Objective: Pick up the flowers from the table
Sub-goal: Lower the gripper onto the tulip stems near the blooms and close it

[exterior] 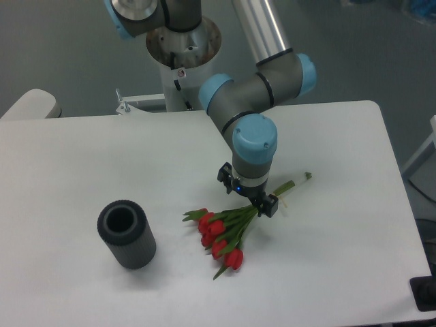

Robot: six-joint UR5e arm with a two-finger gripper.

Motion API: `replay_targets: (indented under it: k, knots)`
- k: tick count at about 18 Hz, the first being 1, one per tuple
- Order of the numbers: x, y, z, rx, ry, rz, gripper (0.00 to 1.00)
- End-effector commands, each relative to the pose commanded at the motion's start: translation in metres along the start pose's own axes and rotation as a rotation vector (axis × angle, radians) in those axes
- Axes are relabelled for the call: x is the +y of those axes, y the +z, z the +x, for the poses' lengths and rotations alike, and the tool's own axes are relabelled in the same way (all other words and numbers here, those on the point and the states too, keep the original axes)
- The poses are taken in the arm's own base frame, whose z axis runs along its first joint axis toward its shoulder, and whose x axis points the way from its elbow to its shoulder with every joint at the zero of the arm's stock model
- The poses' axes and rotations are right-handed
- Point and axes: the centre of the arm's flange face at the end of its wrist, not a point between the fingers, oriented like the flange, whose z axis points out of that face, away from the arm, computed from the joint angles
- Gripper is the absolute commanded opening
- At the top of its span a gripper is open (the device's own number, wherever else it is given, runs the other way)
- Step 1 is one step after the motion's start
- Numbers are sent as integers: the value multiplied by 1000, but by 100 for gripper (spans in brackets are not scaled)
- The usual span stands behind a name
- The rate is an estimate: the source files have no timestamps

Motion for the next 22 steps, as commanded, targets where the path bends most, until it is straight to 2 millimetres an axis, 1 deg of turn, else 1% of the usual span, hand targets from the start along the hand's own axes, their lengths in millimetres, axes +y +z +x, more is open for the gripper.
replay_targets:
  k: [3, 5, 8, 10, 20, 21, 22]
  knots:
    - [-3, 7, -2, -10, 4, 4, 100]
    - [-4, 14, 1, -4, 8, 0, 100]
    - [-2, 18, 2, -12, 4, 3, 100]
    - [-2, 26, 4, -12, 6, 0, 100]
    - [-8, 32, 8, -9, 8, -1, 100]
    - [-10, 32, 8, -15, 10, 2, 99]
    - [-10, 32, 8, -20, 12, 4, 92]
